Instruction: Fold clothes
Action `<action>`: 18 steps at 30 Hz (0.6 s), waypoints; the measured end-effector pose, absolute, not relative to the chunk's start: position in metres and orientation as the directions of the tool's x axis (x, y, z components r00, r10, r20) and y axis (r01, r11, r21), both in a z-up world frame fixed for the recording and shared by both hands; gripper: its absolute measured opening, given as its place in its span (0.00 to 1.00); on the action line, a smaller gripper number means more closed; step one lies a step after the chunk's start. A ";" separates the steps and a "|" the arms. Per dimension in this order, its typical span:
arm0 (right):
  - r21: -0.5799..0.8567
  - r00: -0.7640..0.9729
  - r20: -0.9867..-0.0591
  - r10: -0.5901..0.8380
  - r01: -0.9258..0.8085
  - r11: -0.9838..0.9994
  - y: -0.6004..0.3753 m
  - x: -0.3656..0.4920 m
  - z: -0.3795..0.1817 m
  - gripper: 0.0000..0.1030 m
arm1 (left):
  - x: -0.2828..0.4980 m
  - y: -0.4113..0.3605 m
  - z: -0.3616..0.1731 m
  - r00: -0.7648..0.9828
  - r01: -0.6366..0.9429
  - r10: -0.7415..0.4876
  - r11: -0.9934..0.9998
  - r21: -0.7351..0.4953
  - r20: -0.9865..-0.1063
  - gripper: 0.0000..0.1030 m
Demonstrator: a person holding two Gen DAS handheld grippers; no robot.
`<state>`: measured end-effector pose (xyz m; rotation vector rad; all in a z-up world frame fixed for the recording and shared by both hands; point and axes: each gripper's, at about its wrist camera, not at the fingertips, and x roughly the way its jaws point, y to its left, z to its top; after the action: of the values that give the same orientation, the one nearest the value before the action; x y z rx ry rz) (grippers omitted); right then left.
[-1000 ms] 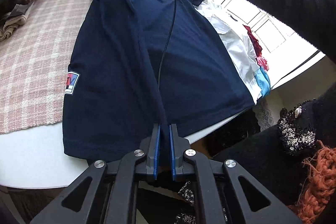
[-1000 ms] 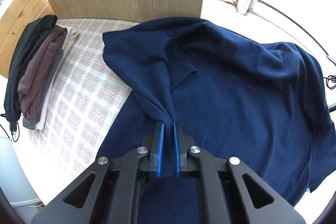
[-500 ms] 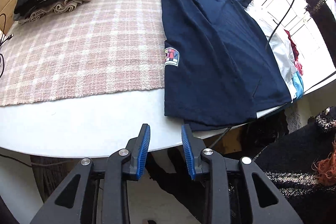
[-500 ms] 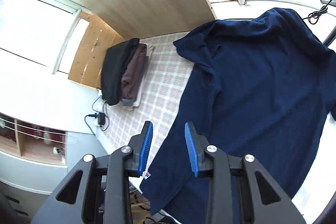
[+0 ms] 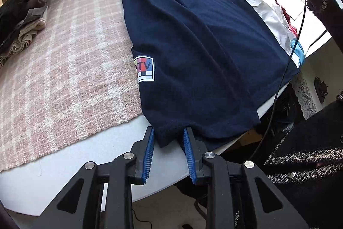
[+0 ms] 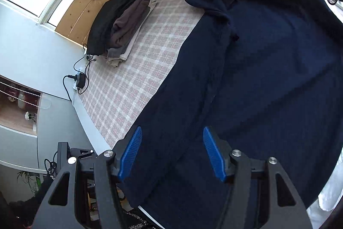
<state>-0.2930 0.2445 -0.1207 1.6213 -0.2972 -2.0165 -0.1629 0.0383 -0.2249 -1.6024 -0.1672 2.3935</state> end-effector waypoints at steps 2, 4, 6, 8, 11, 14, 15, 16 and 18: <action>0.468 -0.137 -0.848 -0.511 0.258 -0.845 0.230 -0.315 -0.142 0.58 | -0.161 0.035 -0.224 -0.373 -0.140 0.284 -0.958 -0.249 -0.883 0.04; 0.450 -0.134 -0.859 -0.495 0.264 -0.853 0.215 -0.337 -0.162 0.58 | -0.158 0.032 -0.223 -0.379 -0.132 0.287 -0.958 -0.255 -0.880 0.02; 0.403 -0.127 -0.884 -0.449 0.278 -0.872 0.200 -0.351 -0.178 0.58 | -0.152 0.031 -0.220 -0.391 -0.124 0.273 -0.962 -0.244 -0.879 0.02; 0.364 -0.111 -0.906 -0.408 0.286 -0.886 0.192 -0.360 -0.192 0.58 | -0.144 0.029 -0.216 -0.410 -0.110 0.269 -0.963 -0.246 -0.871 0.02; 0.351 -0.116 -0.909 -0.400 0.304 -0.886 0.190 -0.364 -0.194 0.58 | -0.128 0.022 -0.211 -0.427 -0.066 0.268 -0.962 -0.265 -0.864 0.02; 0.347 -0.095 -0.914 -0.394 0.318 -0.882 0.191 -0.367 -0.194 0.58 | -0.108 0.013 -0.207 -0.456 -0.003 0.282 -0.949 -0.315 -0.844 0.01; 0.342 -0.088 -0.918 -0.388 0.320 -0.883 0.192 -0.367 -0.194 0.58 | -0.102 0.011 -0.206 -0.471 0.014 0.294 -0.940 -0.341 -0.831 0.01; 0.338 -0.082 -0.921 -0.382 0.322 -0.884 0.192 -0.368 -0.194 0.58 | -0.099 0.011 -0.206 -0.476 0.023 0.298 -0.936 -0.350 -0.827 0.01; 0.331 -0.073 -0.925 -0.373 0.325 -0.886 0.191 -0.369 -0.194 0.58 | -0.099 0.018 -0.210 -0.475 0.026 0.296 -0.937 -0.350 -0.828 0.01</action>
<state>-0.3690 0.1907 -0.1939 1.7472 -0.0511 -2.0058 -0.0985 0.0179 -0.2104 -1.5131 -0.4762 2.5246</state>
